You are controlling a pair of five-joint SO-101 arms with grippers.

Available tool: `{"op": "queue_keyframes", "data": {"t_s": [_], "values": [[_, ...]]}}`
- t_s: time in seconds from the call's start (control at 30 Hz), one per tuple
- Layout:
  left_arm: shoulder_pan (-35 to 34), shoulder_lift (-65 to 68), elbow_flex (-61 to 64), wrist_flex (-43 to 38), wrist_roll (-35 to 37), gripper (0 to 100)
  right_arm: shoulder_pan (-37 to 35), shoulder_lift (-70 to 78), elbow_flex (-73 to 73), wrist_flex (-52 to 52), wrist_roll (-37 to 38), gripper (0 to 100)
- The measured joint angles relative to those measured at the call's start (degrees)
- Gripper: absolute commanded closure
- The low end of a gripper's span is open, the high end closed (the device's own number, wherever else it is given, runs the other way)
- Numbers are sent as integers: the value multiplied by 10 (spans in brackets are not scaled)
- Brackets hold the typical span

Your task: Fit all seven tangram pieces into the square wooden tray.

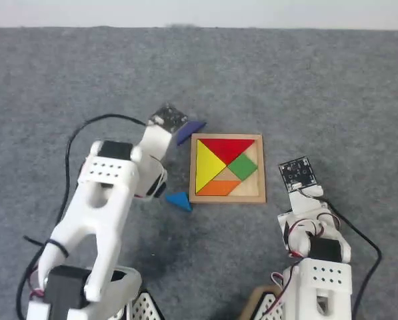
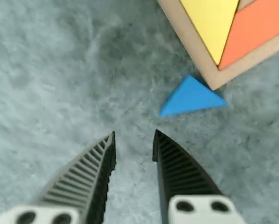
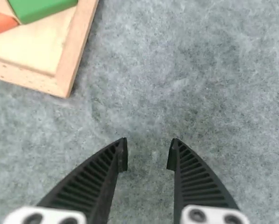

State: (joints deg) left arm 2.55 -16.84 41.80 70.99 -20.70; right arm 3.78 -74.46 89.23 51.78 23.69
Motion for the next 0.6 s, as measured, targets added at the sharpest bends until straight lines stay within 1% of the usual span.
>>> {"op": "queue_keyframes", "data": {"t_s": [0.13, 0.23, 0.43, 0.6], "values": [[10, 0, 33, -59, -3, 791, 0, 0, 0, 0, 0, 841], [32, 0, 39, -95, -27, 790, 0, 0, 0, 0, 0, 841], [106, 0, 40, -103, -105, 790, 0, 0, 0, 0, 0, 841], [117, 0, 40, -103, -148, 791, 0, 0, 0, 0, 0, 841]]}}
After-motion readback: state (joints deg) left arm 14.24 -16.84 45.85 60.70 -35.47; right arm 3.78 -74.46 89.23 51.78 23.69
